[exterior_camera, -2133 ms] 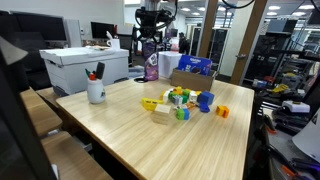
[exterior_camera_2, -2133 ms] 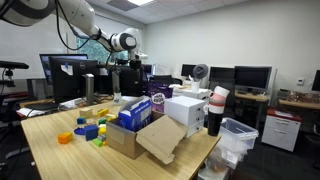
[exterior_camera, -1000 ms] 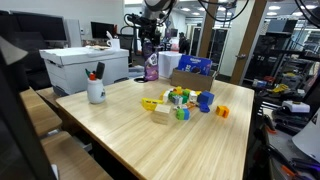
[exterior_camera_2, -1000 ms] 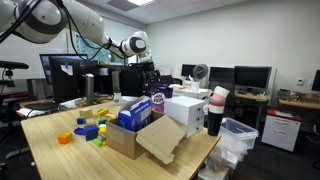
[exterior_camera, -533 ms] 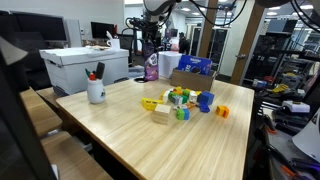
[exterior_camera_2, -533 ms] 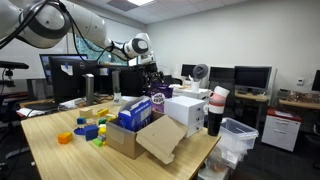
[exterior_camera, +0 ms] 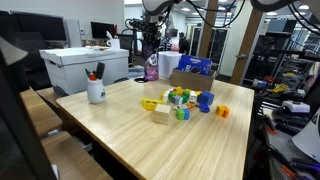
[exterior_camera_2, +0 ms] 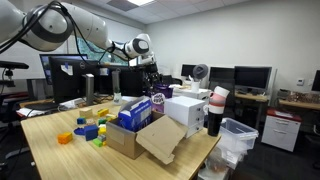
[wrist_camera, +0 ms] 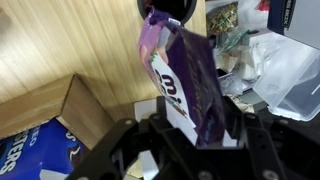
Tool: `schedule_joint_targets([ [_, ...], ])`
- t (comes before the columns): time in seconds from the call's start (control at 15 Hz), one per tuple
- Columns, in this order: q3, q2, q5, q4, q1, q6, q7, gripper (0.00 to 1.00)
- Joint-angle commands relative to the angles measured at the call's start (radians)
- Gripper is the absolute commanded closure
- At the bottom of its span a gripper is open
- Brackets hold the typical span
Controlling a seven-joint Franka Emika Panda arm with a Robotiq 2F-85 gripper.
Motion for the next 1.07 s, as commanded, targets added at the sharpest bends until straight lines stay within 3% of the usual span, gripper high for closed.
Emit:
schedule_joint_targets([
  [0.0,0.003,0.017,0.009,0.038,-0.007,-0.026,0.001,0.74],
  [0.33,0.01,0.02,0.014,0.044,-0.007,-0.032,-0.011,0.98],
  [1.0,-0.015,-0.037,-0.024,0.031,0.044,-0.068,0.014,0.96],
])
